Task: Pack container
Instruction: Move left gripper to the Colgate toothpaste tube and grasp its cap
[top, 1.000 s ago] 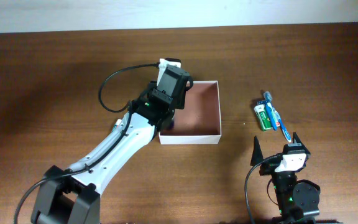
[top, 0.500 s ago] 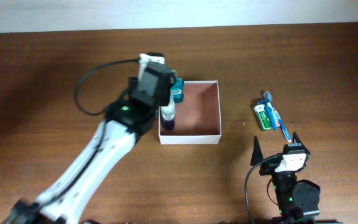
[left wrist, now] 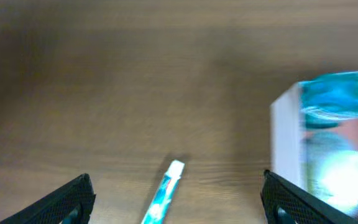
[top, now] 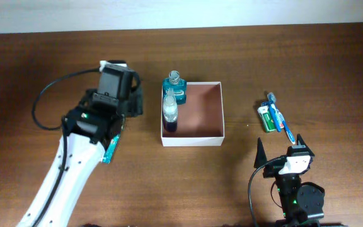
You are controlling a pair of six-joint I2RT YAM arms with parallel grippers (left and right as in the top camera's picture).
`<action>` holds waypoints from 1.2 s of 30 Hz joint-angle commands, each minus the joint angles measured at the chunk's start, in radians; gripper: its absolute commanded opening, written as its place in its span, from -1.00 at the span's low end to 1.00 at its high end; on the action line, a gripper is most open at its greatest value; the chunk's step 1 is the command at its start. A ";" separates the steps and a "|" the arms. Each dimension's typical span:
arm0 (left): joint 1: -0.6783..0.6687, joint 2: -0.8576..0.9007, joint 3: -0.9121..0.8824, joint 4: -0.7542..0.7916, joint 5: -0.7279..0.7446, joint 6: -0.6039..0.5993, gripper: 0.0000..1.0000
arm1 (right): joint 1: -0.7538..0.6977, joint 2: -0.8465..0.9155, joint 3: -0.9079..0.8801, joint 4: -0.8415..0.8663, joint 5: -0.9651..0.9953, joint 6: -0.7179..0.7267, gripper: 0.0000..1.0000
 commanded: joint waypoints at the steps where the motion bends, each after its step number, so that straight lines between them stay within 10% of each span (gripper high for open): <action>1: 0.070 0.067 -0.031 -0.017 0.070 0.017 0.74 | -0.008 -0.006 -0.005 -0.008 0.005 0.001 0.97; 19: 0.240 0.364 -0.063 -0.044 0.453 0.320 0.82 | -0.008 -0.006 -0.005 -0.008 0.005 0.001 0.97; 36: 0.240 0.508 -0.063 -0.041 0.448 0.320 0.79 | -0.008 -0.006 -0.005 -0.008 0.005 0.001 0.97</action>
